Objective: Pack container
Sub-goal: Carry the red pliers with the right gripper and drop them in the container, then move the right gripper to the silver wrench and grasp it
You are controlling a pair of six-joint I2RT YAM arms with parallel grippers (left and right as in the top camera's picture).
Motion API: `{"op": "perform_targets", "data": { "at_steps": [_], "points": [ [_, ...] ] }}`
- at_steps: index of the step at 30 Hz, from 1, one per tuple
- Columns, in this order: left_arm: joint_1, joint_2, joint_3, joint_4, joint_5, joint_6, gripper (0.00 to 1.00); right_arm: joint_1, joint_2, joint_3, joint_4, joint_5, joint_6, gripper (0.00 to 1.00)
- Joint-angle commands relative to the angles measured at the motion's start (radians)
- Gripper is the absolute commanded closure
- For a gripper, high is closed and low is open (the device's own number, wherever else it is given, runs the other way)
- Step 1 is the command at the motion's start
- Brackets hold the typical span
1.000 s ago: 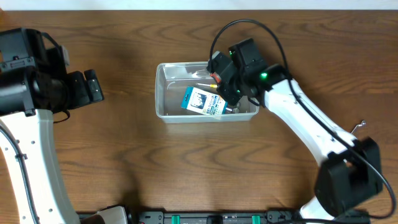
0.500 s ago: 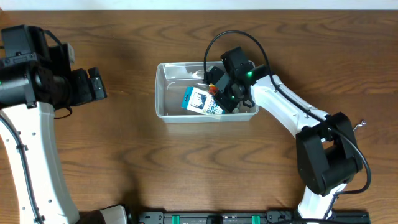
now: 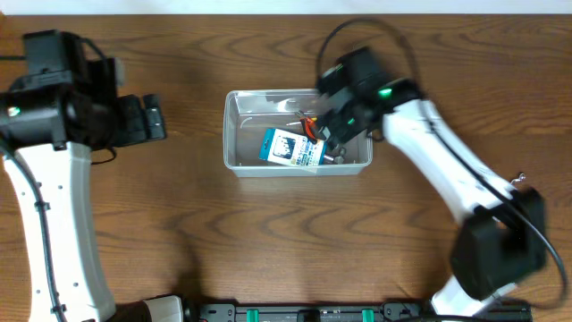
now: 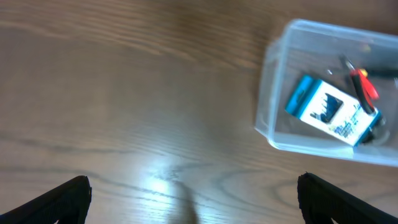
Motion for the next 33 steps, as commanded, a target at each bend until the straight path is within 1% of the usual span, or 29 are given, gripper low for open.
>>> {"op": "perform_targets", "data": {
  "at_steps": [1, 4, 6, 7, 9, 11, 13, 21, 27, 31, 33],
  "points": [
    [-0.061, 0.034, -0.004, 0.002, 0.006, 0.036, 0.02, -0.129, -0.149, 0.041, -0.043, 0.216, 0.317, 0.01],
    [-0.086, 0.050, -0.004, 0.002, 0.006, 0.036, 0.02, -0.273, -0.209, 0.041, -0.166, 0.253, 0.573, 0.01],
    [-0.092, 0.056, -0.004, 0.002, 0.006, 0.036, 0.02, -0.376, -0.219, 0.041, -0.290, 0.251, 0.751, 0.01],
    [-0.092, 0.058, -0.004, 0.002, 0.006, 0.036, 0.02, -0.425, -0.218, 0.040, -0.353, 0.246, 0.821, 0.01],
    [-0.092, 0.060, -0.004, 0.002, 0.006, 0.035, 0.02, -0.502, -0.211, 0.023, -0.430, 0.243, 0.876, 0.01],
    [-0.092, 0.060, -0.004, 0.003, 0.006, 0.035, 0.02, -0.561, -0.208, -0.012, -0.451, 0.242, 0.883, 0.01],
    [-0.092, 0.060, -0.004, 0.003, 0.006, 0.035, 0.02, -0.612, -0.208, -0.066, -0.433, 0.242, 0.883, 0.01],
    [-0.092, 0.060, -0.004, 0.002, 0.006, 0.032, 0.02, -0.797, -0.177, -0.292, -0.261, 0.215, 0.868, 0.01],
    [-0.092, 0.060, -0.004, 0.002, 0.006, 0.032, 0.02, -0.916, -0.101, -0.354, -0.193, 0.213, 0.768, 0.01],
    [-0.092, 0.060, -0.004, 0.002, 0.006, 0.032, 0.02, -0.958, -0.036, -0.361, -0.151, 0.211, 0.701, 0.01],
    [-0.092, 0.060, -0.004, 0.002, 0.006, 0.032, 0.02, -0.964, -0.001, -0.361, -0.113, 0.196, 0.631, 0.01]
  ]
}}
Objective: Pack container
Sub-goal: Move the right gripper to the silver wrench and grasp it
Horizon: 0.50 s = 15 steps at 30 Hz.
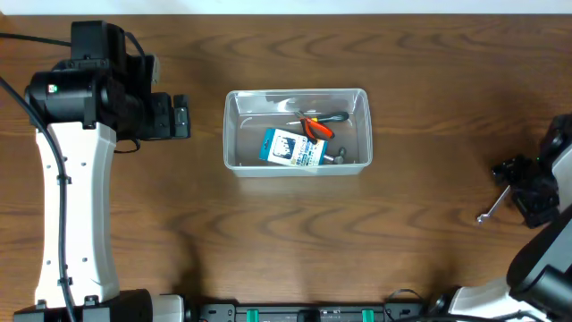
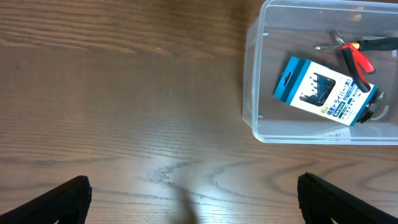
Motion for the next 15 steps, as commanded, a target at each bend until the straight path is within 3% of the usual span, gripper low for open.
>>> {"op": "perform_targets", "data": {
  "at_steps": [1, 15],
  "points": [
    [-0.002, -0.002, -0.003, -0.003, 0.003, 0.010, 0.02, -0.013, 0.057, -0.009, 0.043, -0.022, -0.137, 0.01],
    [-0.002, -0.002, -0.003, -0.010, 0.003, 0.011, 0.02, -0.012, 0.211, -0.016, 0.207, -0.160, -0.305, 0.01]
  ]
}}
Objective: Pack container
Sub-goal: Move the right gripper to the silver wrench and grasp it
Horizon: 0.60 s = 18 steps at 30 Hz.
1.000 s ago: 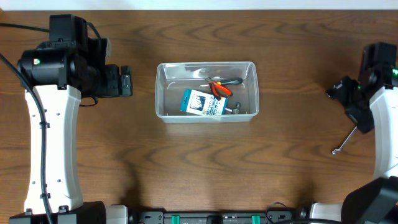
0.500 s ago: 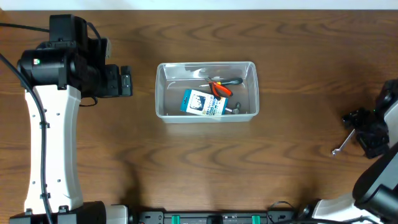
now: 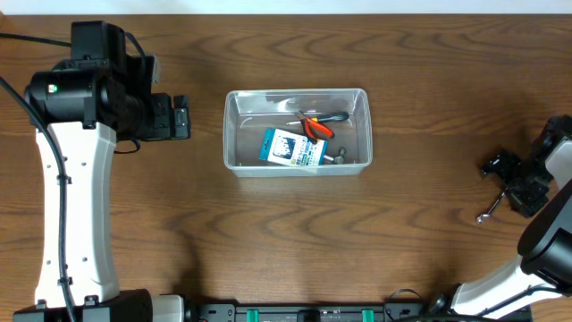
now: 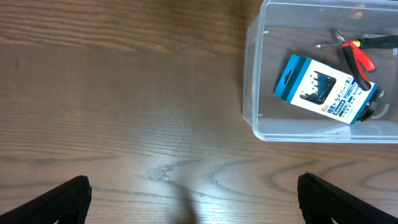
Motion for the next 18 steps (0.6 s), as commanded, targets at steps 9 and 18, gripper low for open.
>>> {"op": "perform_targets", "data": {
  "at_steps": [9, 18],
  "points": [
    [-0.002, -0.002, -0.003, -0.004, 0.003, 0.010, 0.02, -0.003, 0.089, -0.017, 0.014, -0.037, -0.047, 0.14],
    [-0.002, -0.002, -0.003, -0.008, 0.003, 0.010, 0.02, -0.003, 0.089, -0.019, -0.010, -0.037, -0.046, 0.57]
  ]
}}
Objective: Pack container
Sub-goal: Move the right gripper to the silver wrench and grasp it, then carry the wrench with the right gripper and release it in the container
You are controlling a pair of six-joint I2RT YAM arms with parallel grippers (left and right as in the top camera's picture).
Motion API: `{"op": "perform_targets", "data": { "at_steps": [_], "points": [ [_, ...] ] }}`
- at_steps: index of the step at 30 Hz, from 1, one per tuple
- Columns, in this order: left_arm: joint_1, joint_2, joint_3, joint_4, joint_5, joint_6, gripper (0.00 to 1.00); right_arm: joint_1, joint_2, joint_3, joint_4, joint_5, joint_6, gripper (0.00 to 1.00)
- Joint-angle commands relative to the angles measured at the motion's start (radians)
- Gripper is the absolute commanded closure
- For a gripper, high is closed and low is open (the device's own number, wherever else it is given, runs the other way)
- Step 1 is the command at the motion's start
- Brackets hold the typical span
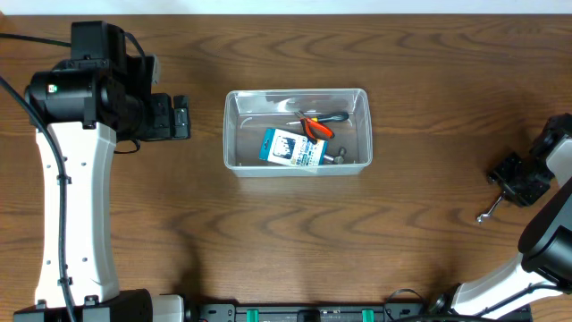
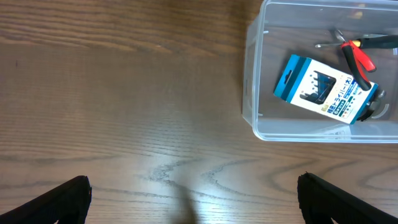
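A clear plastic container (image 1: 297, 130) sits mid-table and also shows in the left wrist view (image 2: 255, 118). It holds a blue boxed item (image 1: 290, 148) (image 2: 323, 99), red-handled pliers (image 1: 315, 125) (image 2: 357, 56) and a small metal part. My left gripper (image 1: 179, 118) (image 2: 194, 208) stands open, empty, left of the container. My right gripper (image 1: 514, 179) is at the table's far right, just beside a small silver wrench (image 1: 488, 212); its jaws are too dark to read.
Bare wooden table surrounds the container. The left arm's white link runs down the left side. The right arm's base is at the lower right corner, near the table's front edge.
The right gripper has shifted slightly at the far right, by the wrench, and looks more bunched together. The left gripper and the container's contents are unchanged.
First my right gripper was over the container's right end and the left gripper stood farther left. Then the right gripper was at the far right by a small wrench, and the left gripper nearer the container. Both have since stayed about there.
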Motion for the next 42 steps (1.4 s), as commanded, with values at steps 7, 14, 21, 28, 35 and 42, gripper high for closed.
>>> {"op": "perform_targets", "data": {
  "at_steps": [7, 14, 21, 28, 35, 42],
  "points": [
    [-0.002, -0.002, -0.003, -0.011, 0.003, 0.010, 0.02, -0.003, 0.072, -0.038, -0.007, -0.032, 0.004, 0.77],
    [-0.002, -0.002, -0.003, -0.011, 0.003, 0.011, 0.02, -0.003, 0.072, -0.038, -0.004, -0.032, 0.007, 0.87],
    [-0.002, -0.002, -0.003, -0.010, 0.003, 0.011, 0.02, -0.002, 0.072, -0.038, -0.001, -0.050, 0.007, 0.98],
    [-0.002, -0.002, -0.003, -0.010, 0.003, 0.011, 0.02, -0.002, 0.072, -0.038, 0.004, -0.068, 0.005, 0.99],
    [-0.002, -0.002, -0.003, -0.010, 0.003, 0.014, 0.02, 0.036, 0.045, -0.031, 0.012, -0.101, -0.006, 0.99],
    [-0.002, -0.002, -0.003, -0.010, 0.003, 0.014, 0.02, 0.135, -0.098, 0.003, 0.015, -0.102, -0.038, 0.99]
  ]
}}
